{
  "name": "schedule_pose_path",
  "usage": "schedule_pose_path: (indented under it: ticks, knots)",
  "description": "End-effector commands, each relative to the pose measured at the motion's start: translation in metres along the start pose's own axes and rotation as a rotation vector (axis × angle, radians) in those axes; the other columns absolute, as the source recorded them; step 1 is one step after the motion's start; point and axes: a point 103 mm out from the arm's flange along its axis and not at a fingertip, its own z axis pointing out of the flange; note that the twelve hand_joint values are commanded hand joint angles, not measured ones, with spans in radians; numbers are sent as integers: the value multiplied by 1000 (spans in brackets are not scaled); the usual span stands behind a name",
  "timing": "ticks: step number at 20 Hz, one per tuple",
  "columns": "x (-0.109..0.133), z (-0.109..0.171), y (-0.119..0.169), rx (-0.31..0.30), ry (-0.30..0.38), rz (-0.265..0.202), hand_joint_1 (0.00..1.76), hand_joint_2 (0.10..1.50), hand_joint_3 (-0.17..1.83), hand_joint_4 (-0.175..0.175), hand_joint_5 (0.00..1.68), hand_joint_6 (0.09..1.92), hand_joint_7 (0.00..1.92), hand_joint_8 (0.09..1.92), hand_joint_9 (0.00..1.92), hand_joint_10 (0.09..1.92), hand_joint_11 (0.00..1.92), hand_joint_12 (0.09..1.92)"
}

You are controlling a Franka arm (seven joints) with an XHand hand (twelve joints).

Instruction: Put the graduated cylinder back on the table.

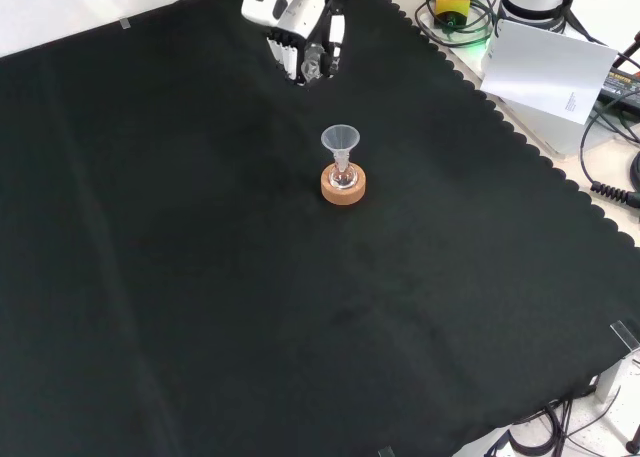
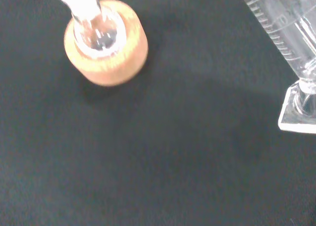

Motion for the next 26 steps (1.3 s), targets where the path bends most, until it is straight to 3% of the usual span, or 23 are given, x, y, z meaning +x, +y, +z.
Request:
schedule_pose_path:
  ticks: [1, 14, 17, 26]
  knots:
    - [1, -1, 8, -159, 89, -103, 1247, 1143, 0, -175, 907, 1092, 947, 1087, 1416, 87, 1188, 823]
    - [-39, 14, 58, -368, 270, -121, 1247, 1142, 0, -175, 909, 1089, 948, 1085, 1416, 87, 1187, 825]
    - [-47, 17, 75, -399, 326, -133, 1247, 1142, 0, -175, 910, 1088, 949, 1084, 1416, 87, 1187, 826]
    - [-52, 21, 118, -507, 407, -192, 1246, 1144, 1, -175, 906, 1093, 944, 1089, 1407, 87, 1183, 826]
